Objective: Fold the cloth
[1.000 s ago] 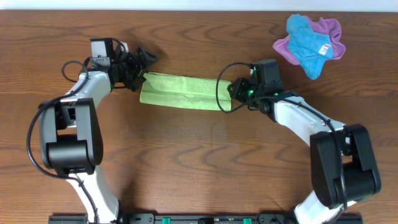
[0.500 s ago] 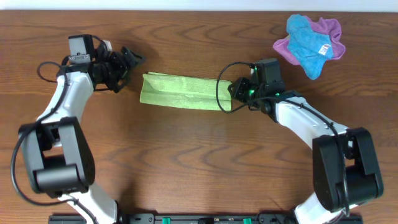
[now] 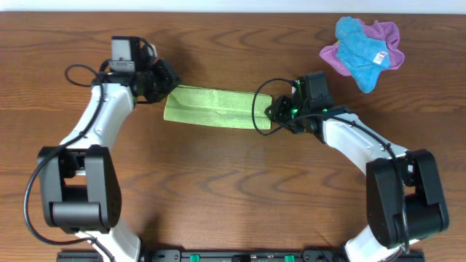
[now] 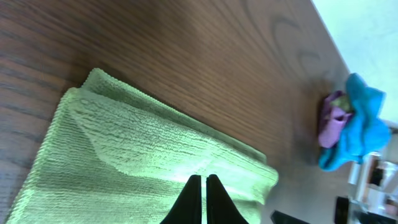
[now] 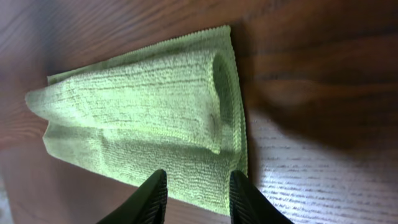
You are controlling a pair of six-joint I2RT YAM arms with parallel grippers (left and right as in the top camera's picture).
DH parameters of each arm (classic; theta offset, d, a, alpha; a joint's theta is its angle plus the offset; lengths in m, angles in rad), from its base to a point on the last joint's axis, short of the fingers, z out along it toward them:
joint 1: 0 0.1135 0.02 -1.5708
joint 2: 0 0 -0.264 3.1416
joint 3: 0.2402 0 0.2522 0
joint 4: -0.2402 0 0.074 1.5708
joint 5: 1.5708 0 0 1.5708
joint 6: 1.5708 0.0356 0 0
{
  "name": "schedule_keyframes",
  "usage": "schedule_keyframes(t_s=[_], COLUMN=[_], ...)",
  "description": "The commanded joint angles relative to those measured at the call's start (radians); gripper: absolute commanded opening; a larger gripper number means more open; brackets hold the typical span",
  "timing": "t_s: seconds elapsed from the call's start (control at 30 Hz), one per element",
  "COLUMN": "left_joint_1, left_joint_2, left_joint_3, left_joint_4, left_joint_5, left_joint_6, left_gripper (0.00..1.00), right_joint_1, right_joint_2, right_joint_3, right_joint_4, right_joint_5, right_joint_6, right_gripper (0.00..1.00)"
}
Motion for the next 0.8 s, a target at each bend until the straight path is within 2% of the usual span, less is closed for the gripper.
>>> schedule_keyframes(t_s=[0.0, 0.43, 0.77], left_joint_1=[-0.023, -0.027, -0.027], left_joint_2=[0.050, 0.205, 0.274], left_joint_3=[0.016, 0.016, 0.016], left_joint_4=[0.002, 0.008, -0.013], left_joint_5=[-0.089, -0.105, -0.121], left_joint_6=[-0.005, -0.023, -0.027], left_gripper=[0.06, 0.06, 0.06], right_joint_1=[-0.005, -0.005, -0.005], right_joint_2=[-0.029, -0.029, -0.029], right_joint_3=[0.014, 0.014, 0.014], right_joint_4=[-0.011, -0.039, -0.110], right_joint_5=[-0.042, -0.065, -0.058], right_joint_6=[0.027, 0.027, 0.026], right_gripper=[0.36, 0.40, 0.50])
